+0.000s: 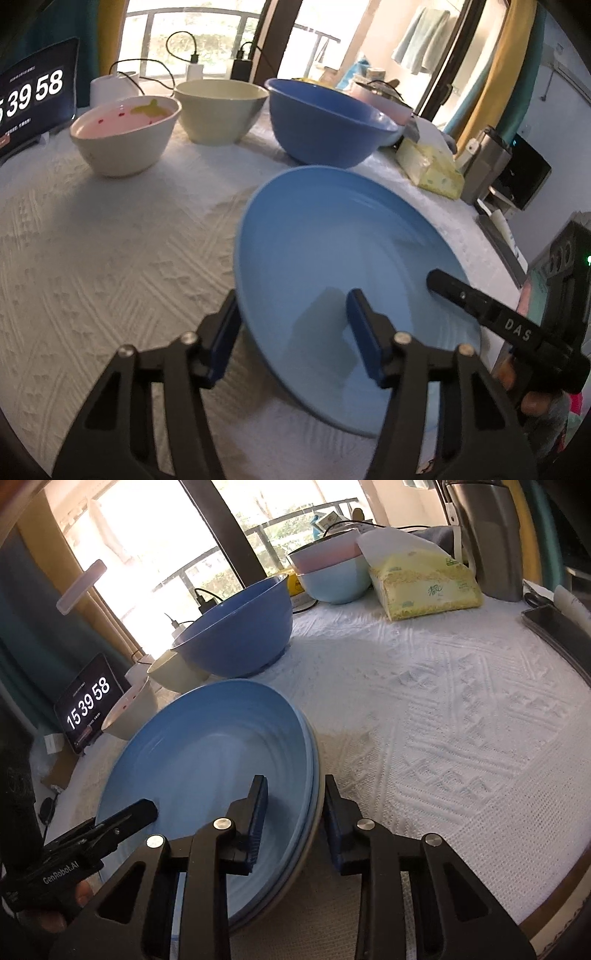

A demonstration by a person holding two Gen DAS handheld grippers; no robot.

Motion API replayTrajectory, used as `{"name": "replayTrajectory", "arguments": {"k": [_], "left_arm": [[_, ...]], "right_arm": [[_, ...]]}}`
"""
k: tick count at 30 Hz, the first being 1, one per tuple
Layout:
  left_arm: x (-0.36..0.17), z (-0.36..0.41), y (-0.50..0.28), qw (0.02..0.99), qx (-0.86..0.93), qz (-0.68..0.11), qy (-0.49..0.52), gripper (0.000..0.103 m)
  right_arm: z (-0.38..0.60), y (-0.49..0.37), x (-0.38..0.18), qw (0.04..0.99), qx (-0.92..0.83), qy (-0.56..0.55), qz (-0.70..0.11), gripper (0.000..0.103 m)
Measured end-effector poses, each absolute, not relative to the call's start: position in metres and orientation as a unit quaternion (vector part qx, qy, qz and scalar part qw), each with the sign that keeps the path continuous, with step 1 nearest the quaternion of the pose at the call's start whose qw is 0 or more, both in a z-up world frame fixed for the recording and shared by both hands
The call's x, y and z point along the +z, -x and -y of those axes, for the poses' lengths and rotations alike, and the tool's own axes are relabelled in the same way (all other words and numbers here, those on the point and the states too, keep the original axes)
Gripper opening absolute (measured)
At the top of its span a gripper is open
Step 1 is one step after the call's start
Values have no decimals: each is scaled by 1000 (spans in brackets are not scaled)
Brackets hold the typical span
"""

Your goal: Organize plates and bowls

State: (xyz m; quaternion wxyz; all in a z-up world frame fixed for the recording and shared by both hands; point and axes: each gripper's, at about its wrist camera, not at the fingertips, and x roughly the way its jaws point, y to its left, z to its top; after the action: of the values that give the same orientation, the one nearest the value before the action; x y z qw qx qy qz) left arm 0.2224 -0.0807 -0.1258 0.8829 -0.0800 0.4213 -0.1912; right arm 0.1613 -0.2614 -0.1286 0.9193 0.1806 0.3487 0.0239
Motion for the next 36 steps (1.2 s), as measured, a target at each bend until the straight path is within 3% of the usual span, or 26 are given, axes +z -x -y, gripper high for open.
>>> {"name": "replayTrajectory", "arguments": {"k": [36], "left_arm": [[-107,9,-209,901,-134,-394,125,54]], "right_arm": [[198,-185,-100,925,61,-124,-353,31]]}}
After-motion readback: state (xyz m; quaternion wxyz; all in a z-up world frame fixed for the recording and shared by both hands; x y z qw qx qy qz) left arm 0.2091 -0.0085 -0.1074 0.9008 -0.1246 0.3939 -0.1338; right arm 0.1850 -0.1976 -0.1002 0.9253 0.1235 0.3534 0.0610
